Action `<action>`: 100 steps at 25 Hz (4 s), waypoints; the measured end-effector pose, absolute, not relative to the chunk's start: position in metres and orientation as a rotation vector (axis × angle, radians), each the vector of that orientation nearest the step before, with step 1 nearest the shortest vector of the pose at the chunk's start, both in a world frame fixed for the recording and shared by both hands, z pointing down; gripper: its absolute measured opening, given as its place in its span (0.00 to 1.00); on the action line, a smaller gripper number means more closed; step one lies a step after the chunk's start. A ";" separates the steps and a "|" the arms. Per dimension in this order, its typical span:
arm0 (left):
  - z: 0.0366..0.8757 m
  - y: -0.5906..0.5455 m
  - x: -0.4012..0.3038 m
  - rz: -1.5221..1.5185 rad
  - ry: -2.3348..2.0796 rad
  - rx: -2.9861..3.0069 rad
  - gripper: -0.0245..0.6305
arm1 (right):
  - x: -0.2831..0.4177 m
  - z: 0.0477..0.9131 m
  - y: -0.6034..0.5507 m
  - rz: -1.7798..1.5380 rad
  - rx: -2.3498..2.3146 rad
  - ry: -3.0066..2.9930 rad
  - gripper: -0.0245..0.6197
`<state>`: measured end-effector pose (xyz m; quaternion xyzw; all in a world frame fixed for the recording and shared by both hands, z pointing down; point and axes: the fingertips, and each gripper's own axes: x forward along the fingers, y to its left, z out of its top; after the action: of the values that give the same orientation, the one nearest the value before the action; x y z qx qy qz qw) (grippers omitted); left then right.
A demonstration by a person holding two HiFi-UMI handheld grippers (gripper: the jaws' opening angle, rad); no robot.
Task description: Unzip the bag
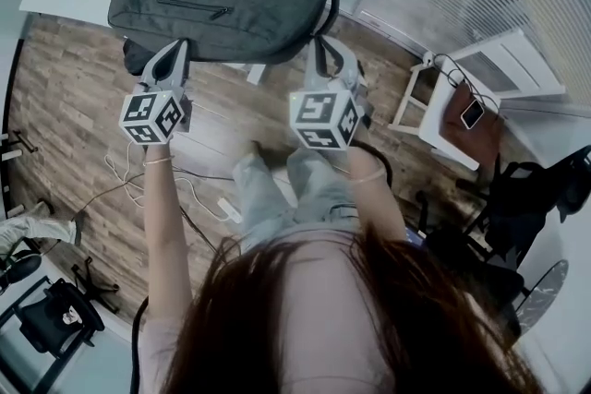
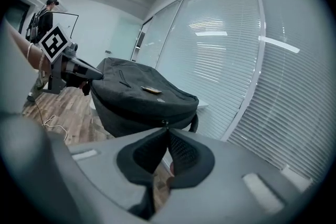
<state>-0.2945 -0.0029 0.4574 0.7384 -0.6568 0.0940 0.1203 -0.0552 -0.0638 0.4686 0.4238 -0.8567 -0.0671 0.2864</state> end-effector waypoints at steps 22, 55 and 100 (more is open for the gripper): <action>0.458 -0.004 -0.295 0.280 -1.892 2.189 0.05 | -0.050 0.468 -0.091 -0.198 1.023 -2.263 0.06; 0.459 -0.004 -0.296 0.280 -1.790 2.252 0.05 | -0.049 0.469 -0.142 -0.263 1.018 -2.173 0.06; 0.459 -0.004 -0.293 0.325 -1.661 2.329 0.05 | -0.057 0.471 -0.208 -0.288 1.020 -2.124 0.06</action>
<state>-0.2931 -0.0038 0.4594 0.8019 -0.5721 0.1118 0.1310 -0.0575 -0.2075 0.4711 0.3985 -0.8295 -0.1126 0.3746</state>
